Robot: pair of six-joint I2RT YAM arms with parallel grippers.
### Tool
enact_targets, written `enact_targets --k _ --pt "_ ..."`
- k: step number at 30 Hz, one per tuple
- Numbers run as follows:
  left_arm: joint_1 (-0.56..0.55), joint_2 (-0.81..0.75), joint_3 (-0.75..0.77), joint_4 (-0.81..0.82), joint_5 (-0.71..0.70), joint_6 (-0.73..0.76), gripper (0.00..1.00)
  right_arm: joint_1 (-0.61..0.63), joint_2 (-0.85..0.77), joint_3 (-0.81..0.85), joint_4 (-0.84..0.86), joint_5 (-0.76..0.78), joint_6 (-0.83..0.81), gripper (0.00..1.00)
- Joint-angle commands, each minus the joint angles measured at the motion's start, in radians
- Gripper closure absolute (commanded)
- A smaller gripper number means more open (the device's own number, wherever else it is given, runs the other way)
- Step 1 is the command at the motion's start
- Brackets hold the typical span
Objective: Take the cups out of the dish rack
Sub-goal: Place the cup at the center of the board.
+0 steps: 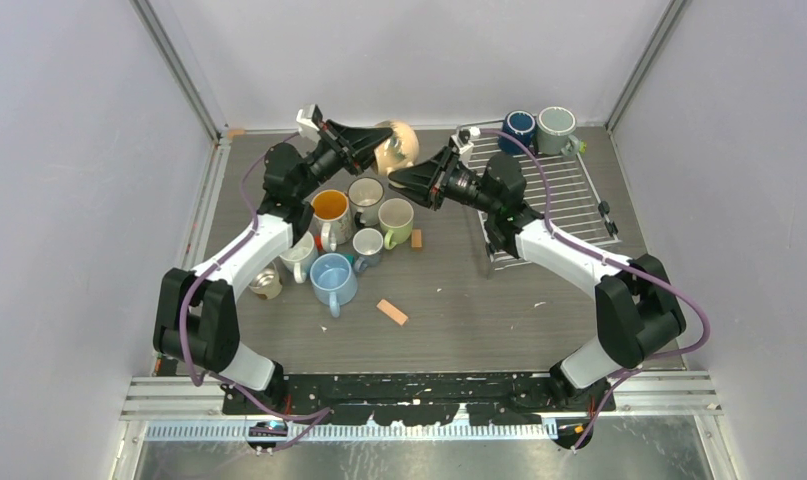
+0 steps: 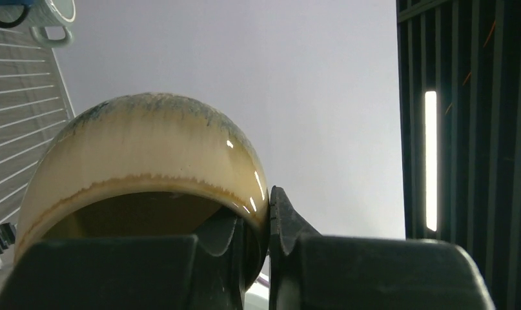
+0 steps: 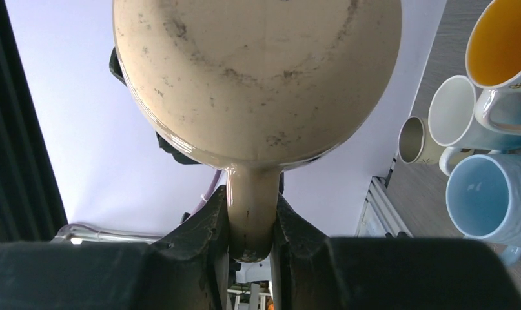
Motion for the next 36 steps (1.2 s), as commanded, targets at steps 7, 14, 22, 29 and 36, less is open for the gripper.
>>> enact_targets --k 7,14,22,29,36 --pt "-0.023 -0.088 0.048 -0.06 0.027 0.08 1.0 0.006 -0.092 -0.019 -0.017 0.029 -0.184 0.18" --pt "-0.021 -0.18 0.136 -0.453 0.04 0.355 1.0 0.006 -0.263 -0.011 -0.516 0.185 -0.498 0.0" --pt "-0.021 -0.317 0.19 -0.999 -0.05 0.676 1.0 0.006 -0.393 -0.011 -0.825 0.329 -0.655 0.0" --pt "-0.021 -0.458 0.197 -1.412 -0.208 0.865 1.0 0.006 -0.4 -0.005 -0.883 0.382 -0.723 0.0" --pt "-0.021 -0.543 0.194 -1.731 -0.41 0.941 1.0 0.006 -0.362 0.004 -0.883 0.392 -0.748 0.0"
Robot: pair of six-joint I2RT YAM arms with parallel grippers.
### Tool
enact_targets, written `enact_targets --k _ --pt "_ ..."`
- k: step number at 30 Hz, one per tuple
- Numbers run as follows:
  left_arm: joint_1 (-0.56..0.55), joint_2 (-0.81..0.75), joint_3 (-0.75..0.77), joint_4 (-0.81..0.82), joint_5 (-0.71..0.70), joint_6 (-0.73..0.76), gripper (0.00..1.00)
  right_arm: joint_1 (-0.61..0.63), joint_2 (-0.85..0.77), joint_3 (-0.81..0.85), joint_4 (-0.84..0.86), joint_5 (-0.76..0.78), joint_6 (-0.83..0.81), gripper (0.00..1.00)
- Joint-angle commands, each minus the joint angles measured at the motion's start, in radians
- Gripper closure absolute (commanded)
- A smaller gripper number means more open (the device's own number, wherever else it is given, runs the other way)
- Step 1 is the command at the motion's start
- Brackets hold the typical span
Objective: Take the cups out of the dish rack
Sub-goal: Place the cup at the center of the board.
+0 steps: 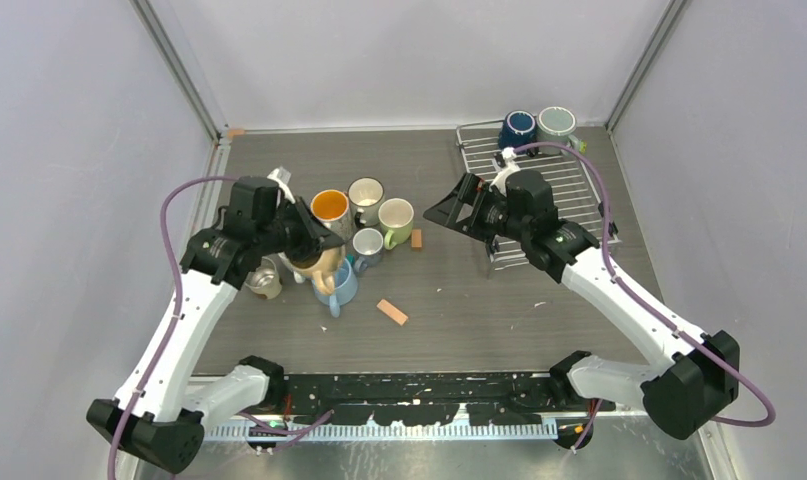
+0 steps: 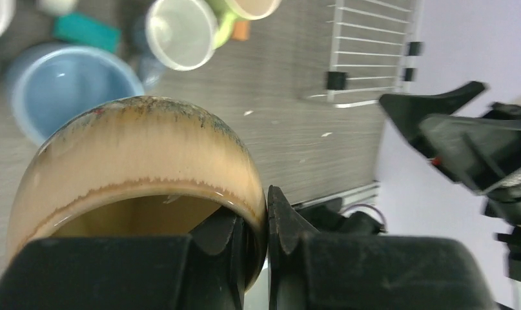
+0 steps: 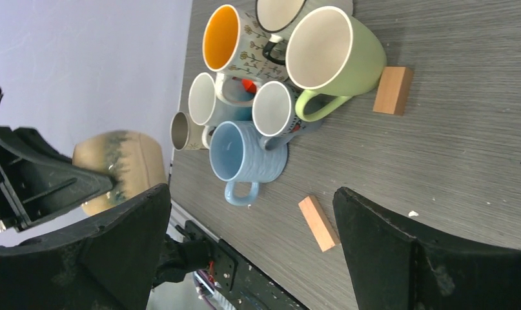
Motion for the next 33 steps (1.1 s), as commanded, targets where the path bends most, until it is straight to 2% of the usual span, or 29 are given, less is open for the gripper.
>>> enact_targets --k 1,6,11,22,33 --pt "0.0 -0.074 0.052 -0.199 -0.164 0.087 1.0 0.005 0.021 0.029 0.009 0.028 -0.042 0.0" --pt "-0.001 -0.124 0.009 -0.306 -0.279 0.104 1.0 0.004 0.023 0.02 0.017 0.03 -0.042 0.0" --pt "0.0 -0.105 -0.07 -0.31 -0.313 0.097 1.0 0.004 0.023 0.016 0.016 0.034 -0.043 0.0" --pt "0.011 -0.045 -0.281 -0.132 -0.341 0.03 1.0 0.004 -0.006 0.015 -0.031 0.054 -0.073 0.0" --pt "0.051 0.03 -0.403 0.038 -0.346 0.016 1.0 0.004 -0.01 0.02 -0.05 0.041 -0.095 0.0"
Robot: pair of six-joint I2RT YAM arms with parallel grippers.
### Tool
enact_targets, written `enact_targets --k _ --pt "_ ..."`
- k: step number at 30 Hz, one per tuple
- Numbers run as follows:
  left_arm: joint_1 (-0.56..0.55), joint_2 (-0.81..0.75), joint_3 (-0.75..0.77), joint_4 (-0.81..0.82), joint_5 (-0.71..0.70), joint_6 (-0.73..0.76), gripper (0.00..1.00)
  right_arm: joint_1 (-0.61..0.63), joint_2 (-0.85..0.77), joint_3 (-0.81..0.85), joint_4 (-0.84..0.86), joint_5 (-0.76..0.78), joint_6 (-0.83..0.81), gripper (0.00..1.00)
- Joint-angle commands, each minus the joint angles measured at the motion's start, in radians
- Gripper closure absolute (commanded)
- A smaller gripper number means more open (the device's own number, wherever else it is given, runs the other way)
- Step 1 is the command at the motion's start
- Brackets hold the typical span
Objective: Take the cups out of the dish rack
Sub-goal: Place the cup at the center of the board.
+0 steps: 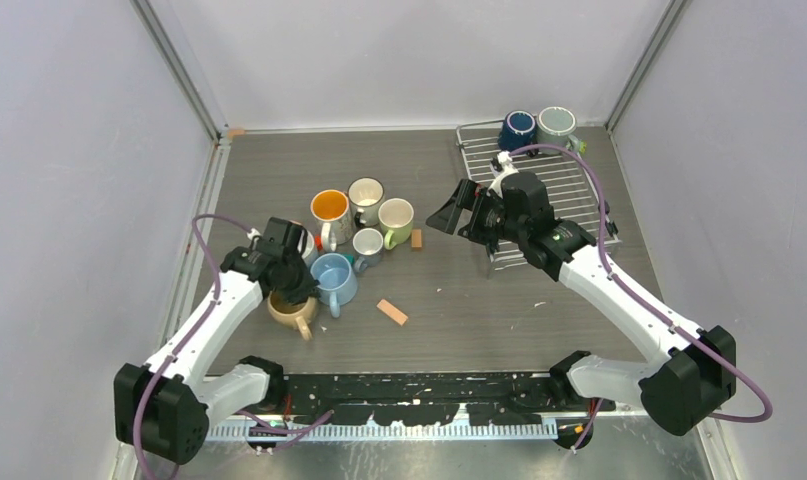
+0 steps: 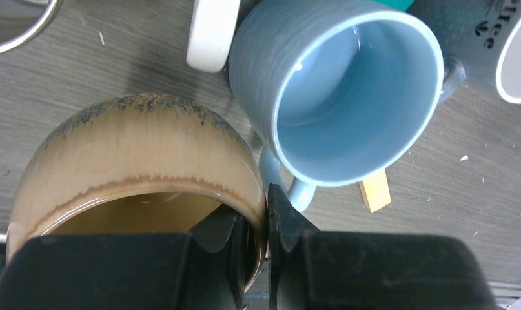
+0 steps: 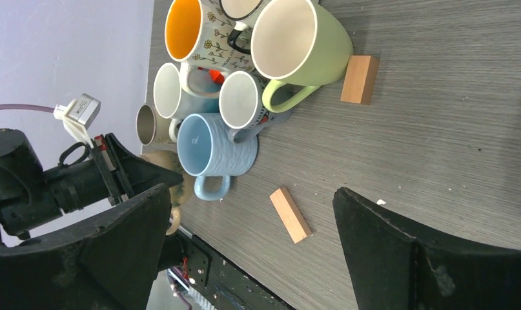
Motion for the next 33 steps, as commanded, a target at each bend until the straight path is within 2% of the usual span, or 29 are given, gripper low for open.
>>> enact_targets --k 1,15,24,33 --pt "0.025 0.004 -0.034 0.131 -0.027 -0.016 1.0 0.004 -0.035 0.021 0.009 0.005 -0.03 0.0" --pt "0.117 -0.002 -0.165 0.263 0.017 -0.019 1.0 0.005 -0.022 0.025 -0.003 -0.019 -0.048 0.0" --pt "0.12 -0.024 -0.154 0.224 -0.011 -0.031 0.77 0.004 -0.013 0.052 -0.03 -0.051 -0.058 0.0" --pt "0.12 -0.065 -0.115 0.157 -0.01 -0.037 0.63 0.004 0.002 0.075 -0.069 -0.058 -0.067 0.0"
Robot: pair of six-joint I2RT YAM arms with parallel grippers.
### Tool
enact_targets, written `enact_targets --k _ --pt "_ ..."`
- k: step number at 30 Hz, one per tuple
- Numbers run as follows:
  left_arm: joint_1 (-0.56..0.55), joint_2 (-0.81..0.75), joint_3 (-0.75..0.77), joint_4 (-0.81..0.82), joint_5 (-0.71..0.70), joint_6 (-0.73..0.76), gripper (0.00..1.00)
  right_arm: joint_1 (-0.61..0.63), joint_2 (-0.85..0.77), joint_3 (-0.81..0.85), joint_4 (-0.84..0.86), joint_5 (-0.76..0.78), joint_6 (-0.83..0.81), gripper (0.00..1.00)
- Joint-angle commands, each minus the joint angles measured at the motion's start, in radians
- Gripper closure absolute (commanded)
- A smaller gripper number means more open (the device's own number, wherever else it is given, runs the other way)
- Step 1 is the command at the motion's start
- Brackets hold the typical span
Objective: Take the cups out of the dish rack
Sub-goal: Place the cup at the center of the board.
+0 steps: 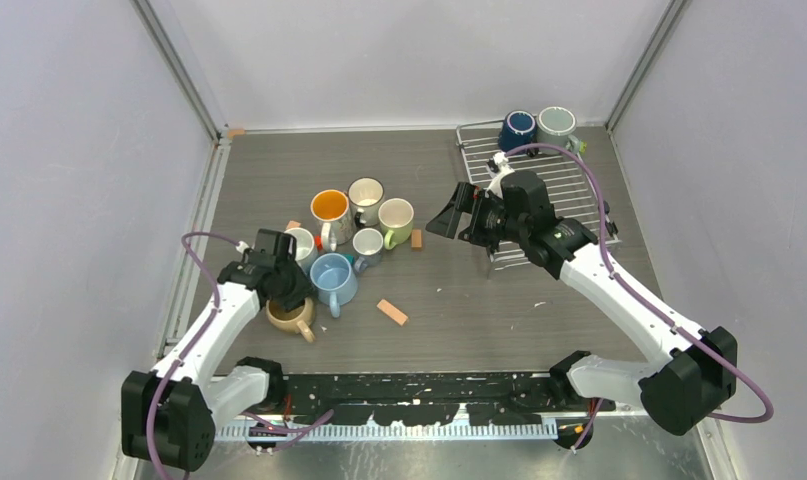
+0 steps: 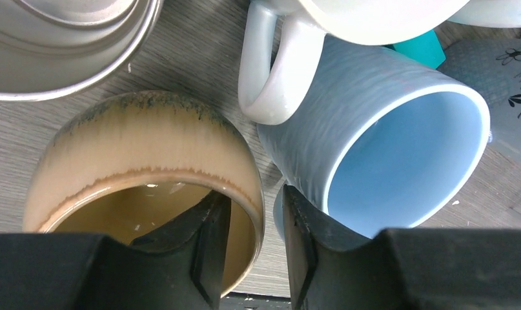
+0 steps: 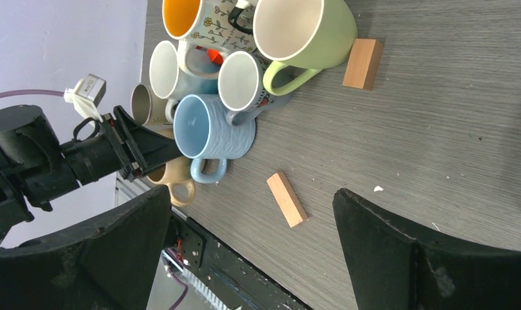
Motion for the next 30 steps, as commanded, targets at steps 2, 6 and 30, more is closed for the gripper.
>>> enact_targets --k 2,6,30 --pt "0.008 -0.067 0.067 -0.059 -0.022 0.007 0.6 0.005 0.006 0.051 -0.008 -0.012 -0.017 0.0" --pt "0.008 -0.113 0.096 -0.107 -0.011 0.03 0.57 0.005 0.004 0.048 -0.026 0.007 -0.013 0.0" --pt "-0.137 -0.036 0.449 -0.052 0.29 0.263 0.0 -0.078 0.2 0.311 -0.124 0.362 -0.064 0.0"
